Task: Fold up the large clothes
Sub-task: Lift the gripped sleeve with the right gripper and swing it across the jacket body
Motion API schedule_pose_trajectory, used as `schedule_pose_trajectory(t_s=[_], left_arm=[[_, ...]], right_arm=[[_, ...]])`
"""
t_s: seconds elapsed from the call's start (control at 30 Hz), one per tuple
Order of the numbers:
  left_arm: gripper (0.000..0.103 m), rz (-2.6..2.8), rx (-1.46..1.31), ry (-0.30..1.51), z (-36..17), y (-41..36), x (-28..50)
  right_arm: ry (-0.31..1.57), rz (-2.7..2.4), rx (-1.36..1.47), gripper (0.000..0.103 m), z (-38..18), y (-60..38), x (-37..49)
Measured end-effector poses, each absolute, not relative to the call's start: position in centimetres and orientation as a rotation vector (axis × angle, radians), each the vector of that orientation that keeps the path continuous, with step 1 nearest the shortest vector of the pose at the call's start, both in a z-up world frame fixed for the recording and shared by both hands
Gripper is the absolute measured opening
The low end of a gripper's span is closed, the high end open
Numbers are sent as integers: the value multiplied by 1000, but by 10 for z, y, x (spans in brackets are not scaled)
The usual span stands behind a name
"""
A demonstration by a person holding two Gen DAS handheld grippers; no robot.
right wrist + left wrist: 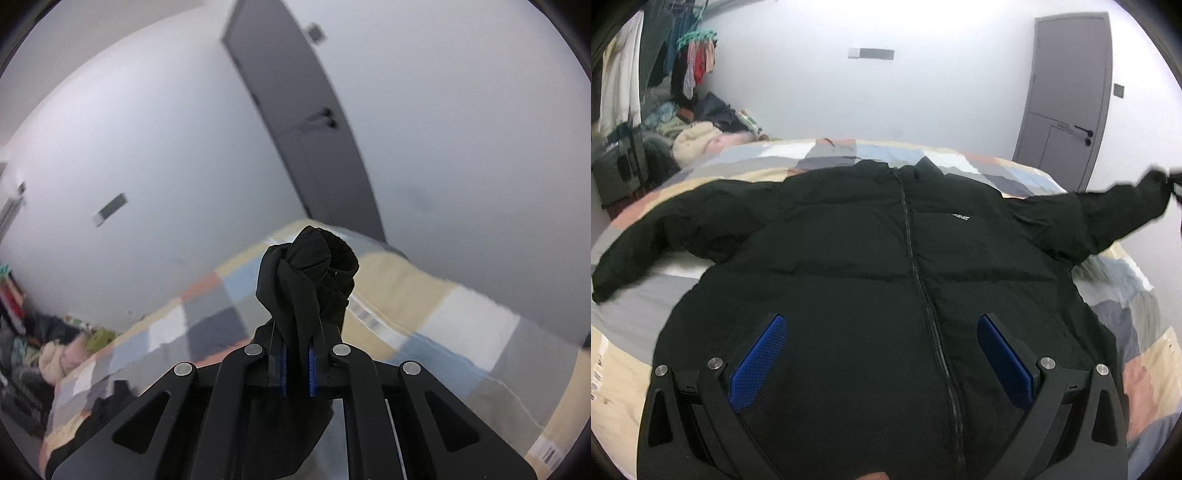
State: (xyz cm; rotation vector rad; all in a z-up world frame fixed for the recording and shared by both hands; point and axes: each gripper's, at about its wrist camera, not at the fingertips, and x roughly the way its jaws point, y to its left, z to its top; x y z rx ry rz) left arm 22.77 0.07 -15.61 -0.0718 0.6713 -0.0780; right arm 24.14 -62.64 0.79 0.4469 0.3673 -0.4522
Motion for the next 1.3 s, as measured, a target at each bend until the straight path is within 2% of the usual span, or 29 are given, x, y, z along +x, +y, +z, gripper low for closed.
schedule_pose_trajectory(t_s=[0.33, 0.63, 0.97, 1.3], left_arm=[[103, -122, -49, 602, -143, 3, 203], [103, -114, -131, 592, -139, 29, 202], [103, -34, -153, 580, -137, 80, 200], [103, -34, -256, 628, -157, 108, 212]], right_arm=[[321, -217, 309, 7, 95, -465, 269], [347, 70, 206, 10, 113, -306, 319], [494, 322, 126, 10, 40, -148, 371], [706, 463, -2, 10, -93, -57, 383]])
